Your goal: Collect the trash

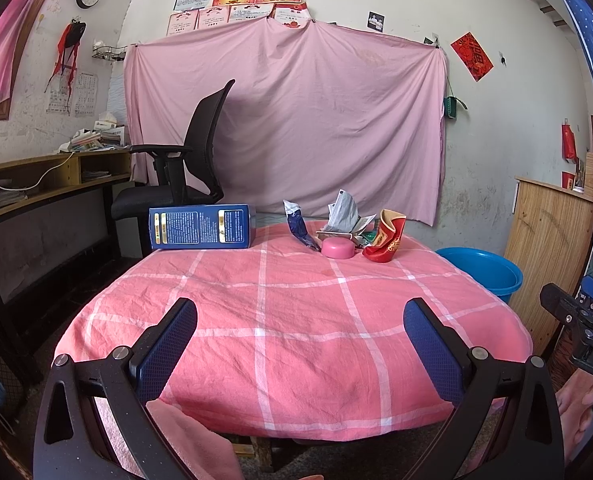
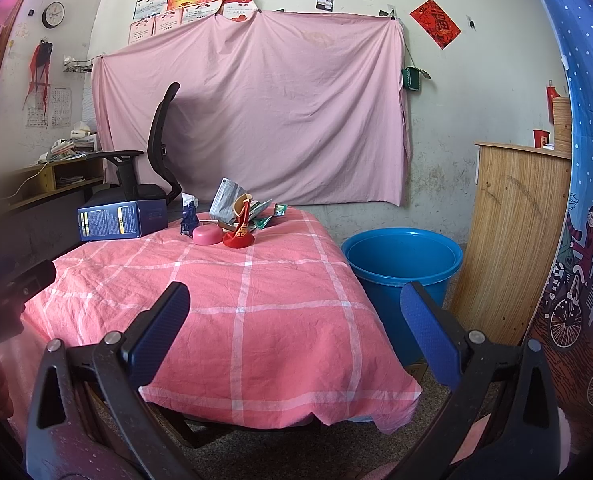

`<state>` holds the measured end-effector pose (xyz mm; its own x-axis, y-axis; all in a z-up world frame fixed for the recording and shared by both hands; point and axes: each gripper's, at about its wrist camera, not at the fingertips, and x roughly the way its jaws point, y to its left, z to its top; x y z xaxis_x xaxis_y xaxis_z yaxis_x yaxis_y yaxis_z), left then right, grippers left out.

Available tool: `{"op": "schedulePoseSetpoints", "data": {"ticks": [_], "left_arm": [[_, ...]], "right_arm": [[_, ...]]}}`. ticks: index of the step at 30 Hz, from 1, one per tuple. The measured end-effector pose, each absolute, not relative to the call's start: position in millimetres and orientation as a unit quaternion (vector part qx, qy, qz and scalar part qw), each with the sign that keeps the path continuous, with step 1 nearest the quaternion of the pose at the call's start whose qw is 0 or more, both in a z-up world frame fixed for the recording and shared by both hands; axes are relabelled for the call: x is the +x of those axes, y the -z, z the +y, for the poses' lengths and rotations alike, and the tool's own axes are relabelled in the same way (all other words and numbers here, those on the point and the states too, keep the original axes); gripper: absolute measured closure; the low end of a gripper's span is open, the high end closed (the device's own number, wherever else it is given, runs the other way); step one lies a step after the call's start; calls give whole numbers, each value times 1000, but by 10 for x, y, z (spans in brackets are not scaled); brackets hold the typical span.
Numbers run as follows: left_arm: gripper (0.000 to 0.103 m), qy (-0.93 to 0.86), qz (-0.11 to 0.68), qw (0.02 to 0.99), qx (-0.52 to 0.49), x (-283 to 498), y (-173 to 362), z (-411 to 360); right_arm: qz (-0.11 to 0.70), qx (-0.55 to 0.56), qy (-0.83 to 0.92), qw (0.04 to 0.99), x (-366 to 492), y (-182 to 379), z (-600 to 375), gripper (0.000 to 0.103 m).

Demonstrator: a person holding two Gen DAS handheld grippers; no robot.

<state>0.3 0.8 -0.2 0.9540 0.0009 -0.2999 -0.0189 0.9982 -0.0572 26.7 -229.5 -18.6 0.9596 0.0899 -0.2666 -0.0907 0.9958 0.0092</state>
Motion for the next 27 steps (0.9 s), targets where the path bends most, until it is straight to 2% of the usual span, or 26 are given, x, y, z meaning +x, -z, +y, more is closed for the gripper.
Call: {"op": "schedulePoseSetpoints", "data": {"ticks": [27], "left_arm": [[2, -8, 146, 989, -35, 19, -64, 37]], "right_arm": [[132, -1, -50, 990, 292, 163, -2307, 0]]}}
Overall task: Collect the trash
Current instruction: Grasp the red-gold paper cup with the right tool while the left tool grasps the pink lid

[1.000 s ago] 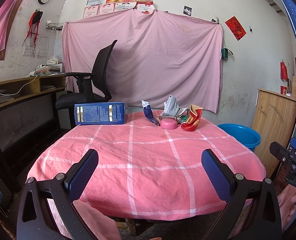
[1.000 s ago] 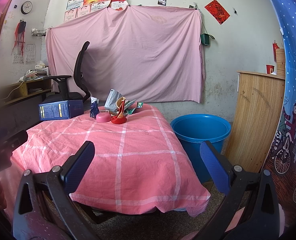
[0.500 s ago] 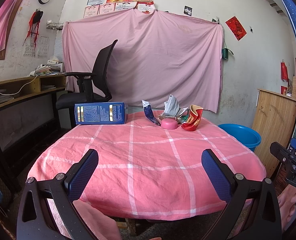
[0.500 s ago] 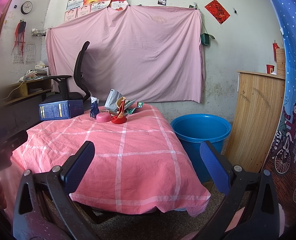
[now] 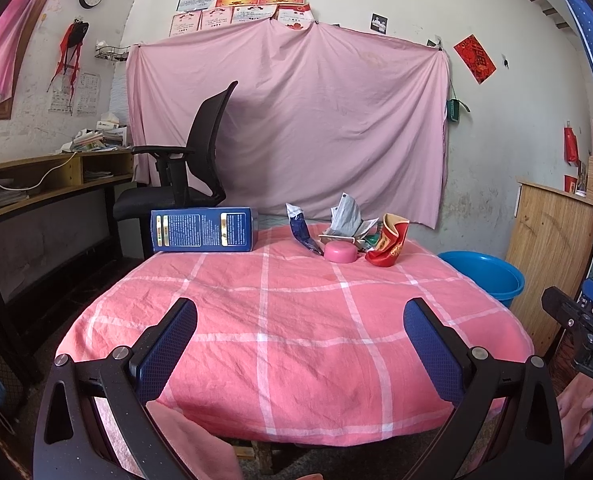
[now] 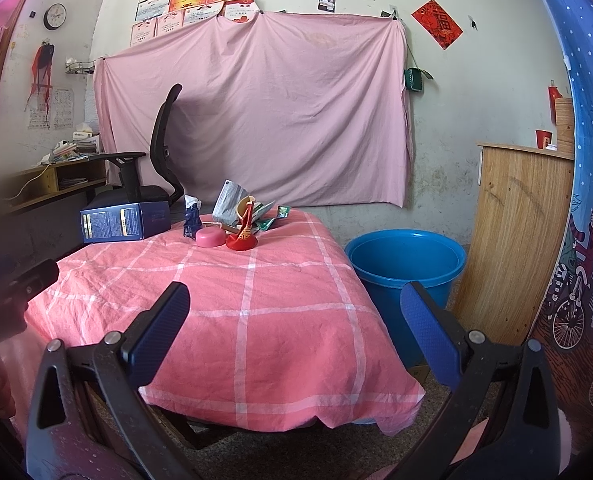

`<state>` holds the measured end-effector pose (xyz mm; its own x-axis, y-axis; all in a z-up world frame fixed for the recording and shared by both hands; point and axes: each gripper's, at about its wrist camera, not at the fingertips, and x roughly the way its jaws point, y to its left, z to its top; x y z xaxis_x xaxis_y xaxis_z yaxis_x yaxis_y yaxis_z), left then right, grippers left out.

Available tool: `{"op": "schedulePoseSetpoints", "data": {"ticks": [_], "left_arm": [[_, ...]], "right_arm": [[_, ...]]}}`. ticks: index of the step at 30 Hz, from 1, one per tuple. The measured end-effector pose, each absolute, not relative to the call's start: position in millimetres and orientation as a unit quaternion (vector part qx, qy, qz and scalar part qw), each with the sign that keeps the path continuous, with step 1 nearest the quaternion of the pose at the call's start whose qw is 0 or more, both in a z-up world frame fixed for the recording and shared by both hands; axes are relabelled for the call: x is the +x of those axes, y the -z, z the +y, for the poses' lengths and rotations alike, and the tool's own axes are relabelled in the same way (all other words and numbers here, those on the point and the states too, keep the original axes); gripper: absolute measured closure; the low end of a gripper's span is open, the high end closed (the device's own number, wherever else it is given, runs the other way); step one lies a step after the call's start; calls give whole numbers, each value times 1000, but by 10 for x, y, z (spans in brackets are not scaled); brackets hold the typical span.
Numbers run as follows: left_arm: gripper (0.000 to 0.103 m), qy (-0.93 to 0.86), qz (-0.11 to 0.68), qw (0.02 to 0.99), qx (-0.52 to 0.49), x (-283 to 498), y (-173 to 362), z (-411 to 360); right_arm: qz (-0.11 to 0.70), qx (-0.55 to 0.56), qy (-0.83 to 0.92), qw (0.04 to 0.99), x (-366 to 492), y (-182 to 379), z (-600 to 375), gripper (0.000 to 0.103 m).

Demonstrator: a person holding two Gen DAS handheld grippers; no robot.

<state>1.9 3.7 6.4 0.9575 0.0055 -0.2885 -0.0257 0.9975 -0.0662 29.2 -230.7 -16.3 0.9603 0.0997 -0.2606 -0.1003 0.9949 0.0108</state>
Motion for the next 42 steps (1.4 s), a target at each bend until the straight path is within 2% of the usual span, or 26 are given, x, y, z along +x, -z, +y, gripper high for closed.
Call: {"op": "schedulePoseSetpoints", "data": {"ticks": [7, 18, 25, 30, 36, 38, 41, 42], "left_arm": [[2, -19, 119, 992, -30, 275, -310, 93], [2, -39, 61, 997, -38, 1039, -746, 236], [2, -44, 42, 997, -37, 1593, -759, 328], [2, -34, 79, 995, -56, 2015, -642, 455], [3, -41, 180, 980, -71, 2512, -371, 599], [7, -34, 199, 977, -72, 2605, -251, 611], [19, -5, 232, 970, -69, 2723, -129, 572], [26, 10, 245, 967, -64, 2761, -67, 540]], "right_arm": [[109, -5, -70, 992, 455, -55, -2254, 0], [54, -16, -104, 993, 1177, -496, -2165, 0], [37, -29, -130, 990, 1784, -615, -1992, 0], [76, -31, -158, 984, 2223, -526, -1895, 0], [190, -67, -195, 960, 2780, -223, -1730, 0], [220, -67, -201, 952, 2893, -104, -1714, 0], [260, -63, -216, 939, 3020, 45, -1702, 0], [271, -63, -221, 935, 3045, 84, -1697, 0]]}}
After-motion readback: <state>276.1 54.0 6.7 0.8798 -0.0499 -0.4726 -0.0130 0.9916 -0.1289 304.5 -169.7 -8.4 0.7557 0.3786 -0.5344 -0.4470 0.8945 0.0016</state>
